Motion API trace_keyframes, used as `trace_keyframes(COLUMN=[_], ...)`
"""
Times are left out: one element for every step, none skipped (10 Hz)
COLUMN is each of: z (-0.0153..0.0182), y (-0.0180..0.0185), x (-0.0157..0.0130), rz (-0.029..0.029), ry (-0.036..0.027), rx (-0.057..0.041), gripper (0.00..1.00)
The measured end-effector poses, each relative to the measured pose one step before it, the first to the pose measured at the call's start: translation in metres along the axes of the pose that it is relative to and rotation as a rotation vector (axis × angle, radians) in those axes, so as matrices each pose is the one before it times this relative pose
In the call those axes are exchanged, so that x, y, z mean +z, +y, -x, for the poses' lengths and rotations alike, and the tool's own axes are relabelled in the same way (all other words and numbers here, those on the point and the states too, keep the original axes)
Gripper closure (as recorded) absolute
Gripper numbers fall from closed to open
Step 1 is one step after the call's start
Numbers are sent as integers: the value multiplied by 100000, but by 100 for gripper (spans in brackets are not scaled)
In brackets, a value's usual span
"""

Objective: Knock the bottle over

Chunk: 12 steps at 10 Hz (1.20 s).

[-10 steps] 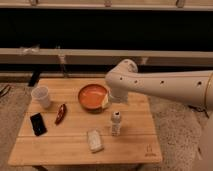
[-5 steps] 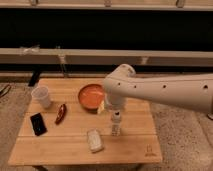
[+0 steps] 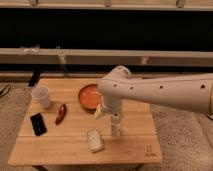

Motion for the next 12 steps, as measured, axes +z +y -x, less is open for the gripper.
trace_keyframes(z=[170, 59, 110, 163, 95, 32, -49, -166, -190, -271, -543, -484], y=[-10, -13, 85, 207, -195, -296, -389, -738, -1111, -1133, -1129, -1033], x=[17, -15, 3, 26, -27, -51, -203, -104, -61, -174, -203, -68], rz=[229, 143, 568, 1329, 591, 149, -171, -433, -693, -1183, -1599, -1125], ry=[-710, -409, -970, -1901, -1544, -1284, -2068, -2049, -2003, -1448, -793, -179], rx=[337, 174, 478, 846, 189, -21, 524, -19, -676, -545, -598, -1219], gripper=[20, 20, 20, 20, 20, 20, 20, 20, 20, 20, 20, 20])
